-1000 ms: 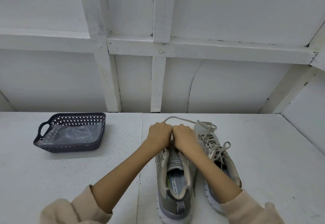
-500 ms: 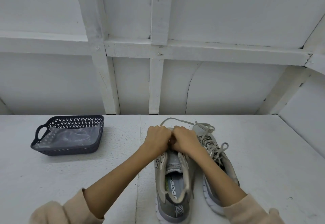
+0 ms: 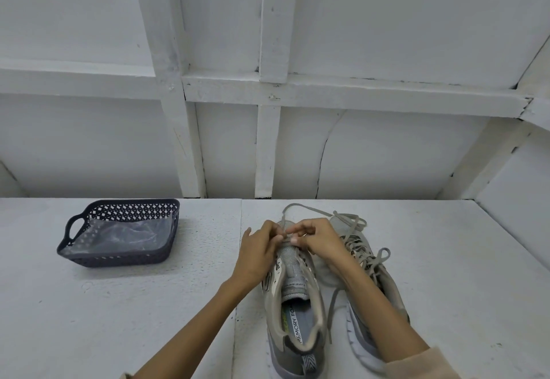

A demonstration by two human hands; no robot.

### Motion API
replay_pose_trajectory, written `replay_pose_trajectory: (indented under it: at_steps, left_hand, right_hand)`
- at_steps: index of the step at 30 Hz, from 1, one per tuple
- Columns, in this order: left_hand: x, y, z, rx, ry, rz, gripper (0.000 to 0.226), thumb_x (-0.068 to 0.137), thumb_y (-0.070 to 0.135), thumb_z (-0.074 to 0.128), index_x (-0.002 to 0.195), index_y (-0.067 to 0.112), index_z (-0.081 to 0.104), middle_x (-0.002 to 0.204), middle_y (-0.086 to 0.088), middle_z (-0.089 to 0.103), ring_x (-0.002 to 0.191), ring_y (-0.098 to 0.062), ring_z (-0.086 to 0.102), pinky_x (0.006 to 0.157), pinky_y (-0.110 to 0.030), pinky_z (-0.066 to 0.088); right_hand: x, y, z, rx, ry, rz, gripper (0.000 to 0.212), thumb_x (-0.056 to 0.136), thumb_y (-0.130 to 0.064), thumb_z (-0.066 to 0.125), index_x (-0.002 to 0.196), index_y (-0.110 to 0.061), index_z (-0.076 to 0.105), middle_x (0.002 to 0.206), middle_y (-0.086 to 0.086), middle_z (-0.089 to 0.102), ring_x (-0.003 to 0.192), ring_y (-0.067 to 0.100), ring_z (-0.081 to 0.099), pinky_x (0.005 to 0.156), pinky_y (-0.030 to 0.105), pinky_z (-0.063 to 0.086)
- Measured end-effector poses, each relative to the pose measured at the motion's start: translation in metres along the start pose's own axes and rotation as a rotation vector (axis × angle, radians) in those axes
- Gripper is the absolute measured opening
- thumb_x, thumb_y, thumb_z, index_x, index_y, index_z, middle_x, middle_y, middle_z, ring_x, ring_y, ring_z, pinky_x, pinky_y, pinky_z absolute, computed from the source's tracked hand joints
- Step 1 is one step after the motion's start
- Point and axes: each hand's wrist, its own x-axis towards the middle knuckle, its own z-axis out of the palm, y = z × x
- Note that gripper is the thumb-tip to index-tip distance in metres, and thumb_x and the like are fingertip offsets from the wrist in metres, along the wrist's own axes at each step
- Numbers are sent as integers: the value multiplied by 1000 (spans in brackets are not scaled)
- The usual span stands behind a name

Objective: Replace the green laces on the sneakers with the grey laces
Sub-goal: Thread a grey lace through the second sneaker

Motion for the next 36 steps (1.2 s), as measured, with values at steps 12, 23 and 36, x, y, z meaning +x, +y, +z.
replay_pose_trajectory:
  at_steps: [12, 23, 36]
  left_hand:
    - [-4, 11, 16, -141, 109, -143, 14, 96, 14, 56, 83, 20, 57, 70, 15, 57, 66, 0, 52, 60, -12, 35]
    - [-4, -6, 25, -200, 163, -188, 13, 101, 26, 46, 91, 19, 52, 57, 13, 52, 53, -9, 46, 81, -55, 45]
    - [6, -6, 6, -330, 45, -265, 14, 97, 22, 54, 84, 26, 56, 76, -7, 69, 66, -17, 57, 64, -35, 45]
  right_hand:
    - [-2, 3, 3, 213, 62, 94, 17, 77, 14, 70, 88, 2, 73, 66, 7, 66, 51, 8, 58, 47, 14, 45]
    - [12, -3, 25, -10, 120, -128, 34, 78, 13, 65, 78, -21, 69, 68, -4, 63, 58, 3, 54, 56, 15, 46]
    - [11, 4, 14, 282, 13, -97, 22, 76, 12, 71, 84, -8, 74, 72, 8, 73, 57, 15, 65, 58, 21, 56]
